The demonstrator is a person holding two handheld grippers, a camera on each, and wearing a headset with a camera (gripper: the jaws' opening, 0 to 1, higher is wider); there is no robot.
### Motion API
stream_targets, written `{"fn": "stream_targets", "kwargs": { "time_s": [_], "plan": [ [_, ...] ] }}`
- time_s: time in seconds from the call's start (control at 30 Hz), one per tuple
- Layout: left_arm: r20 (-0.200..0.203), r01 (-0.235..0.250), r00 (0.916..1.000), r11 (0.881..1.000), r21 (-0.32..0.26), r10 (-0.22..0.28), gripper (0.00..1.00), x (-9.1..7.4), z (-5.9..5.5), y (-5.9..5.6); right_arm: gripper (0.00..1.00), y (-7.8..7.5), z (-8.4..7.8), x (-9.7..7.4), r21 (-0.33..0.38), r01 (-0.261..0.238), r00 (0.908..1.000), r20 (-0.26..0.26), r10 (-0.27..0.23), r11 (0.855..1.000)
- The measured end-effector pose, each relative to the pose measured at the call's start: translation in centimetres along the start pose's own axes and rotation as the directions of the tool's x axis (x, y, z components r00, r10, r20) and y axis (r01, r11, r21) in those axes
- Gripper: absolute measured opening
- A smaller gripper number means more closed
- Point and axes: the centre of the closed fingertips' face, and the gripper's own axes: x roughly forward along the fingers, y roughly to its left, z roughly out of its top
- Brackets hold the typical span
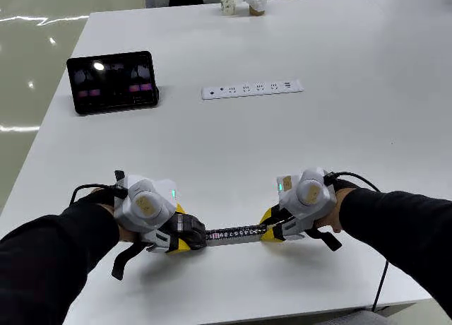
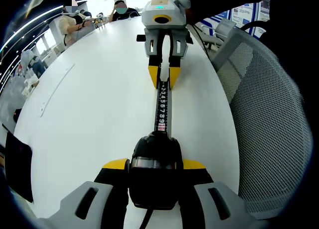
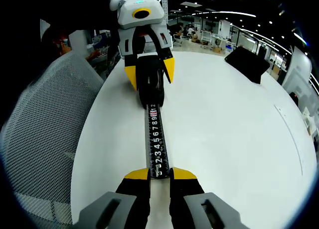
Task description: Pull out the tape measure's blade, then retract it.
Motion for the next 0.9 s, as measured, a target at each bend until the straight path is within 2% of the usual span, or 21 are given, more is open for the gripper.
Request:
{"fn": "stream_targets", "kwargs": {
  "time_s": [0.9],
  "plan": [
    [0.002, -0.002, 1.0, 1.0, -0.001, 0.002, 0.32, 0.0, 0.0, 0.1, 0.11, -0.3, -1.4, -0.9, 0.012, 0.01, 0.9999, -0.008, -0.01, 1.0]
  ]
}}
